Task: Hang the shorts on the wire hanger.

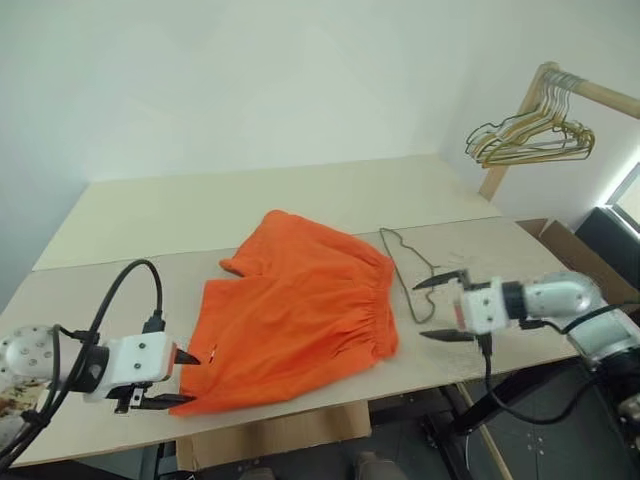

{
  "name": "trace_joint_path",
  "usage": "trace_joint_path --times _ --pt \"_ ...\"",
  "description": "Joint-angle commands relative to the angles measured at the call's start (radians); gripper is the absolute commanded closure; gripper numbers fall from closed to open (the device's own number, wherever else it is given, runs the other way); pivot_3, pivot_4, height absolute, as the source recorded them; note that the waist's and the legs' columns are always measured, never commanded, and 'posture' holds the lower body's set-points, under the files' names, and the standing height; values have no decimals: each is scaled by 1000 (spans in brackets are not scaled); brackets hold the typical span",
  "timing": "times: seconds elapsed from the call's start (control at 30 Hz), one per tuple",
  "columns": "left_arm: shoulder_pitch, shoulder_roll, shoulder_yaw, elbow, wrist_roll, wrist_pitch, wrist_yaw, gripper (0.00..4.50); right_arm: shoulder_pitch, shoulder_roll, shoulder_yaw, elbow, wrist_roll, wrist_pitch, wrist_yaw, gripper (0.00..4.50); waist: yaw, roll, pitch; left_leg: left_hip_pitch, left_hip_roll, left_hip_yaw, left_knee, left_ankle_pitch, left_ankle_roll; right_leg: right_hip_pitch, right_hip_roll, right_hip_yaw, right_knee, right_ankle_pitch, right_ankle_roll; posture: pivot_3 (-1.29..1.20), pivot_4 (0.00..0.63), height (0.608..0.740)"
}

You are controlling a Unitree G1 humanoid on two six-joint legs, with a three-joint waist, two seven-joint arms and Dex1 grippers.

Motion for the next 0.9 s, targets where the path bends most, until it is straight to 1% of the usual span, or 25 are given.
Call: trace_joint_path --times 0.03,0.1,0.17,0.2,0.27,0.33,0.43,0.5,0.63,0.77,0.9 --pt "-35 -9 68 0 -83 5 -18 499 -63 41 -70 -57 13 403 -87 0 1 0 0 1 0 0 0 0 0 -1 0 0 0 0 0 -12 0 740" --pt "-95 -47 93 0 -196 66 3 16 -120 111 -78 -73 16 699 -168 0 1 0 0 0 0 1 0 0 0 -2 1 0 1 -2 3 -20 0 740" --pt "-155 -84 102 6 -294 121 8 16 -173 194 -102 -71 37 946 -239 0 0 0 0 -2 0 2 0 0 0 -6 1 0 3 -1 6 -20 0 740" --pt "-180 -100 96 7 -317 131 8 16 -185 231 -114 -74 33 1016 -274 0 0 0 0 -3 -2 2 0 0 0 -8 2 0 4 2 10 -20 0 740" --pt "-235 -133 68 7 -347 154 24 16 -200 293 -122 -74 7 1103 -340 0 0 1 0 -7 -2 0 0 0 0 -10 4 -1 4 2 9 -45 0 740" --pt "-281 -164 34 0 -370 178 43 16 -211 337 -105 -74 -30 1145 -395 0 4 2 -1 -13 -3 -1 0 0 0 -15 4 -2 4 4 5 -58 0 740" --pt "-337 -209 -15 -10 -384 209 65 16 -232 390 -65 -36 -96 1174 -457 0 0 2 -1 -28 -5 -3 2 0 0 -28 3 -2 4 6 5 -65 0 740" --pt "-360 -232 -43 -8 -375 212 74 16 -234 417 -70 -17 -103 1178 -464 0 -3 2 -1 -33 -5 -4 4 0 -1 -30 2 -3 3 7 6 -63 0 740" --pt "-382 -258 -83 -2 -351 210 87 16 -241 447 -63 31 -137 1167 -471 0 -13 2 -1 -33 -6 -4 4 -1 -2 -29 1 -2 0 8 8 -63 0 740" --pt "-389 -273 -93 -1 -343 203 95 16 -252 455 -56 79 -176 1159 -487 0 -29 2 -1 -33 -6 -5 6 -1 -2 -28 2 -3 0 9 9 -58 0 740" --pt "-391 -287 -98 -9 -340 205 105 16 -256 465 -60 102 -170 1152 -448 0 -34 2 -1 -32 -6 -6 7 -1 -2 -27 2 -3 1 9 9 -58 0 740"
